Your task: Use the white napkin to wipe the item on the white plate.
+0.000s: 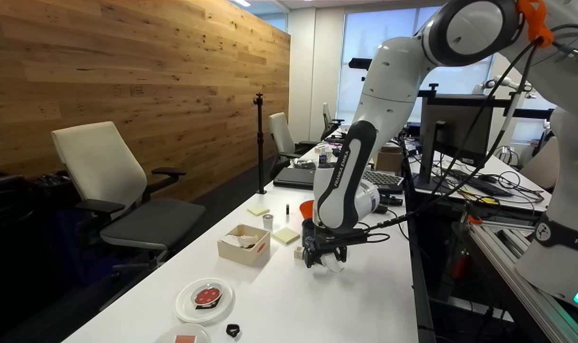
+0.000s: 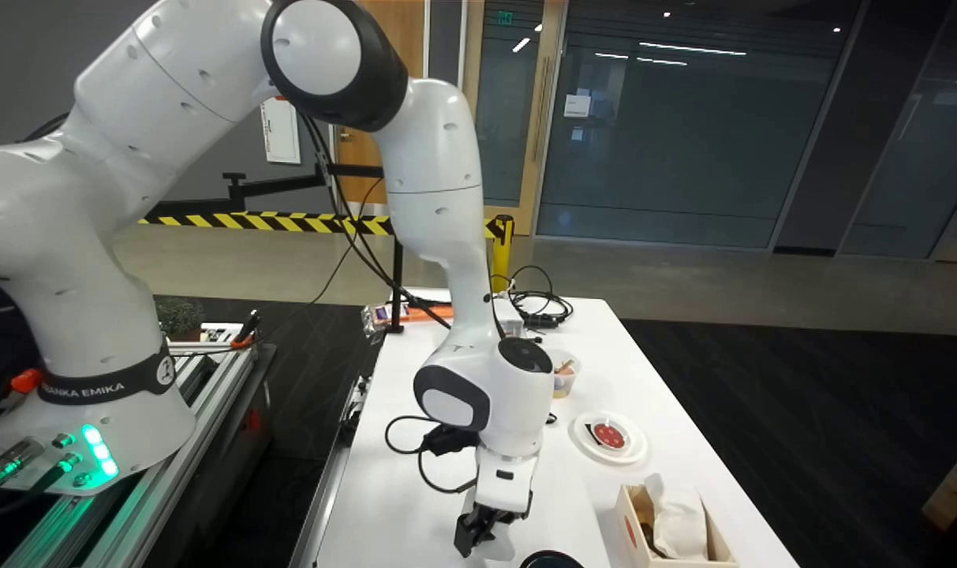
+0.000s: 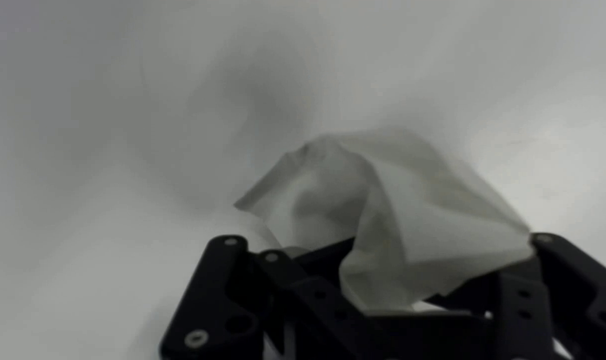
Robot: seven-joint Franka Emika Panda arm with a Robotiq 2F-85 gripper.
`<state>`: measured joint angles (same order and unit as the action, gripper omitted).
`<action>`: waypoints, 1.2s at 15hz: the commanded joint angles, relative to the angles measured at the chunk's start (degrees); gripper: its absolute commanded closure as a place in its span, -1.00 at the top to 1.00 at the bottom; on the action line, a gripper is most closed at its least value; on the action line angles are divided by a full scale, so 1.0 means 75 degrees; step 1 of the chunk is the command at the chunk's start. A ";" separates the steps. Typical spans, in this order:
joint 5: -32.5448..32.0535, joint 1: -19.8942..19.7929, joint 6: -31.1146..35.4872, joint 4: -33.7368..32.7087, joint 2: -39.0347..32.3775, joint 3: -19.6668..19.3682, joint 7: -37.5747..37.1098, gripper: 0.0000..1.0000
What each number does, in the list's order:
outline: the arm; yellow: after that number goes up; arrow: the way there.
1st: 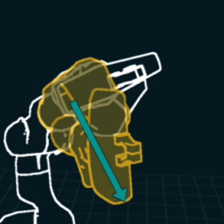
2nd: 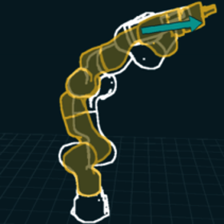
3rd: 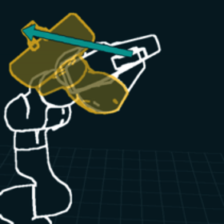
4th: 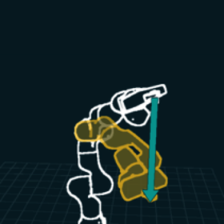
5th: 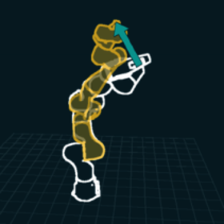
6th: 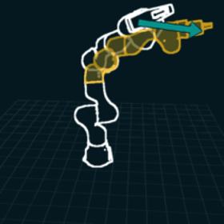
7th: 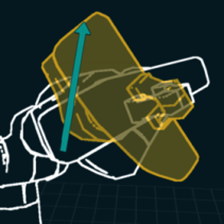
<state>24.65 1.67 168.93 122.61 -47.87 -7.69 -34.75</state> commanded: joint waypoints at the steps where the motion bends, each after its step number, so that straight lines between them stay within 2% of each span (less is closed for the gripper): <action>1: -0.0457 0.1027 -0.0157 -0.0068 0.0326 -0.0692 -0.0256 -1.00; 6: -0.1580 0.2187 0.0024 -0.0228 0.0445 -0.1498 0.0182 -1.00; 8: -0.2018 0.2467 0.0040 -0.0283 0.0477 -0.1699 0.0401 -1.00; 14: -0.3017 0.2988 0.0252 -0.0377 0.0509 -0.2093 0.1375 -1.00; 18: -0.3175 0.3116 0.0595 -0.0268 0.0566 -0.2186 0.1687 -1.00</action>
<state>3.18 24.12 171.38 119.28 -44.74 -22.99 -23.73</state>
